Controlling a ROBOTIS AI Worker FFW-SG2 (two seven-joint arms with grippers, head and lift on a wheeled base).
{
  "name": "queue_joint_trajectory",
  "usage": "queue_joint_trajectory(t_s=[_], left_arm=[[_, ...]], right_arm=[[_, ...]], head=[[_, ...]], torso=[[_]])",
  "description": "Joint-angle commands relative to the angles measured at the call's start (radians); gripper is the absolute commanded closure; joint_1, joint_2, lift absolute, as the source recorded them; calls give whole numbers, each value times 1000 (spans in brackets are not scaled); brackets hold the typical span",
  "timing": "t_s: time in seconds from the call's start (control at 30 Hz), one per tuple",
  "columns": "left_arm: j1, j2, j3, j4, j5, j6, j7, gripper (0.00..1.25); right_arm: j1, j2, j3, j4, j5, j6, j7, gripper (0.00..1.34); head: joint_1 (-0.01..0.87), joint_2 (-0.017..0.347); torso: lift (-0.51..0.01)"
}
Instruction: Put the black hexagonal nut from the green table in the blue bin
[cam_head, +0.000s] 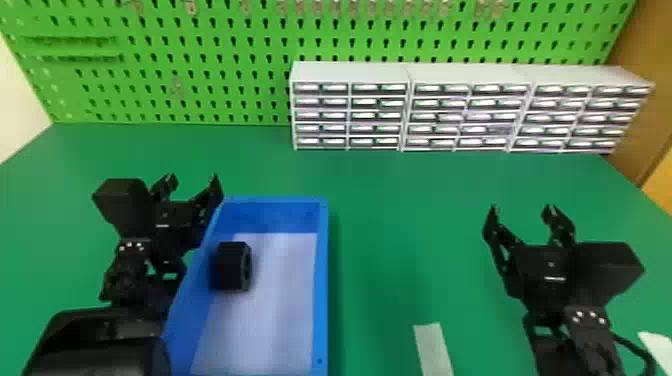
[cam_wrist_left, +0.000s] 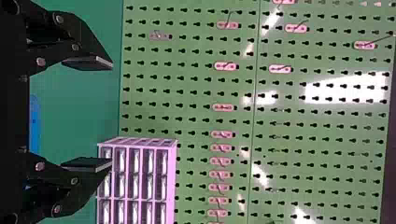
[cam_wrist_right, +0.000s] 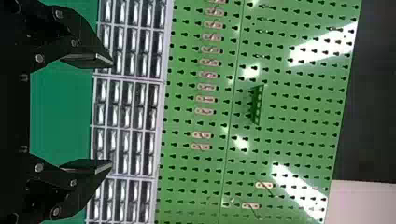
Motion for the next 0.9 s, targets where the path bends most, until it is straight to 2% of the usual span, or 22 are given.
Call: queue_joint_trajectory(t_s=[0.0, 0.43, 0.87], left_arm=[[3, -3, 3, -5, 2, 0, 0, 512], [3, -3, 3, -6, 1, 0, 0, 512], [0, -3, -2, -6, 1, 0, 0, 512]], right_arm=[[15, 1, 0, -6, -1, 0, 0, 499], [18, 2, -6, -6, -2, 10, 0, 499], [10, -8, -3, -6, -16, 17, 0, 499]], head=[[686, 51], [686, 51], [686, 51]], torso=[[-97], [-97], [-97]])
